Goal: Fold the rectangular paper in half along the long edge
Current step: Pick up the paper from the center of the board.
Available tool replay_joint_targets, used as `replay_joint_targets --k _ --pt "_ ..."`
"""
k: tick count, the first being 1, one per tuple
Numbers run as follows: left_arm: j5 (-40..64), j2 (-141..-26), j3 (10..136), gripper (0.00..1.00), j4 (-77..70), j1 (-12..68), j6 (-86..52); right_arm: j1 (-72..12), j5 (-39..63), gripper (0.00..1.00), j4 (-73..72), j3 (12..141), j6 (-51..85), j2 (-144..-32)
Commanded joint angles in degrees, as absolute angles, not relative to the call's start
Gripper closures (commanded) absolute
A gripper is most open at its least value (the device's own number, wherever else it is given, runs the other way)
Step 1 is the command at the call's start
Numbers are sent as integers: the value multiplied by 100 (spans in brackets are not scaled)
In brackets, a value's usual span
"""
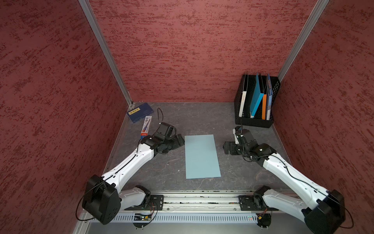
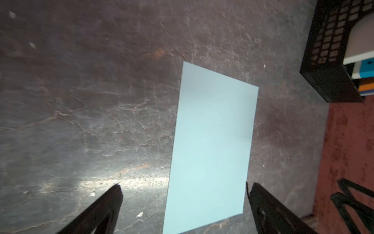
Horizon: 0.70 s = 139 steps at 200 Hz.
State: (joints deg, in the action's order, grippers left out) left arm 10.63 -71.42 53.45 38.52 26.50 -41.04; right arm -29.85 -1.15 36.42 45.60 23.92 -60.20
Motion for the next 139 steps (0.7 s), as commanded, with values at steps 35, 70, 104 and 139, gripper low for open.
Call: replay_joint_targets --k 35,70,104,139 --pt "2760 -7551 4978 0 3194 2275 -3785 -3029 1634 25 3082 4906 2759 -6346" --pt "1948 -6923 4430 0 2210 2371 -3895 -2927 1689 1 3439 5706 3417 -7396" --pt "604 -6411 4301 0 2059 2513 -3873 -2917 2336 1 2056 5382 3322 -7391" --pt "-336 -6680 4776 0 2820 2728 -3585 -2918 895 1 3075 5682 3110 -7438"
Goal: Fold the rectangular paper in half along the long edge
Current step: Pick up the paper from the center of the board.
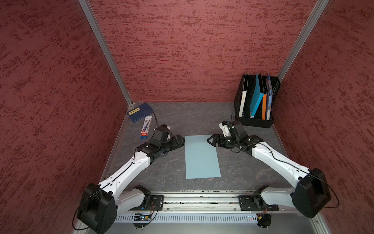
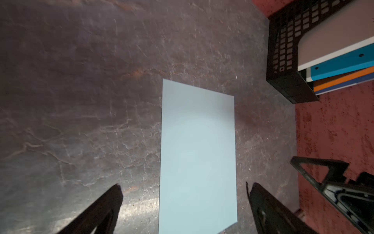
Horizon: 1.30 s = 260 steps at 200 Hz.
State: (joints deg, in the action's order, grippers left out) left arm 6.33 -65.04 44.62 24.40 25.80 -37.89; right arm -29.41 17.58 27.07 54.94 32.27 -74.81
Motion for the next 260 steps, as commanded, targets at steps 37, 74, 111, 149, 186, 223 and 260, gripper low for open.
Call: replay_joint_targets --k 37,74,111,149,186,223,260 --pt "448 -7571 5155 0 3548 2636 -3919 -2910 937 1 3378 5236 3527 -7505" --pt "1389 -8022 5076 3 3338 2770 -4505 -3272 818 3 3562 4991 3633 -7750" --pt "2163 -8134 4720 5 2907 3047 -5074 -3445 992 2 3193 4440 3694 -7562" --pt "2213 -8153 4470 5 2767 3347 -5286 -3445 1028 2 2846 3938 3695 -7392" --pt "1827 -8414 4366 12 2745 3467 -5114 -3445 1134 4 2641 3831 3627 -7374" --pt "1600 -8695 4465 90 2782 3442 -4882 -3445 1125 4 2749 3951 3464 -7349" --pt "1434 -8814 4522 95 2826 3336 -4597 -3430 1149 3 2710 3937 3399 -7277"
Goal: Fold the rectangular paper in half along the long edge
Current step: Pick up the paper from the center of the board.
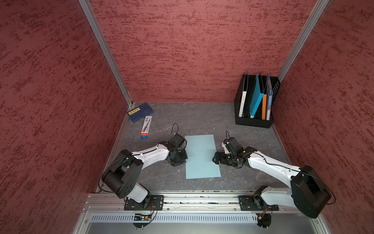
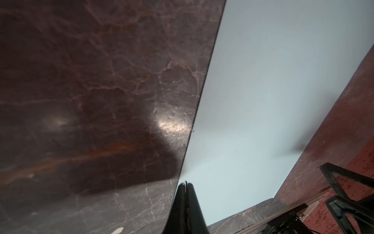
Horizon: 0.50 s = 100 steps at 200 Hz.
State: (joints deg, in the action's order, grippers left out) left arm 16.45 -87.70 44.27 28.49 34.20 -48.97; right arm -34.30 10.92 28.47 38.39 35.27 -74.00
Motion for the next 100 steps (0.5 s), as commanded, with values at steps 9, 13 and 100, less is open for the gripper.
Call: replay_joint_targets --k 9,13,100 --pt "1410 -8856 4515 95 2822 3280 -4509 -3424 1177 3 2673 3942 3384 -7294" --pt "1394 -8873 4515 95 2822 3261 -4468 -3430 1190 3 2664 3943 3384 -7309" --pt "1307 -9121 4548 100 2364 3146 -3969 -3378 1696 2 2054 3939 3353 -7802"
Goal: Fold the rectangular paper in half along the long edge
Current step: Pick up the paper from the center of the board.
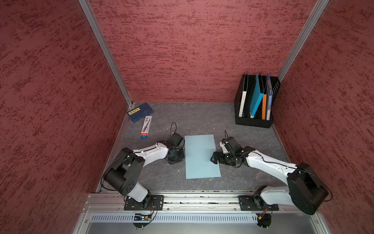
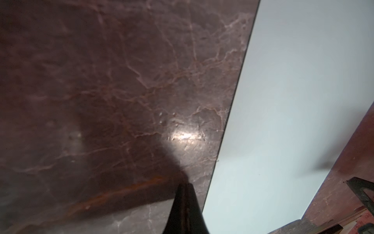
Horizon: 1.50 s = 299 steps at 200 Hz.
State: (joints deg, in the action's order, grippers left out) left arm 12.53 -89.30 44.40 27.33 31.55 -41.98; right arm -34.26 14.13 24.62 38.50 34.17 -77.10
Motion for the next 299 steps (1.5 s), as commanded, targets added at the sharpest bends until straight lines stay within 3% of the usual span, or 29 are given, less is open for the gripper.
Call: replay_joint_targets --k 1,92,180,299 --pt "1321 -9127 4550 100 2355 3146 -3966 -3372 1705 2 2046 3938 3355 -7803" --pt "1824 -9764 4385 100 1614 3138 -4090 -2831 2438 1 1758 4048 3169 -8124" --pt "1802 -9896 4396 100 1670 3187 -4053 -2357 1752 1 2659 4483 2702 -7732" --pt "1698 -9954 4517 100 1793 3263 -4052 -2220 2394 1 1898 4338 2763 -8913"
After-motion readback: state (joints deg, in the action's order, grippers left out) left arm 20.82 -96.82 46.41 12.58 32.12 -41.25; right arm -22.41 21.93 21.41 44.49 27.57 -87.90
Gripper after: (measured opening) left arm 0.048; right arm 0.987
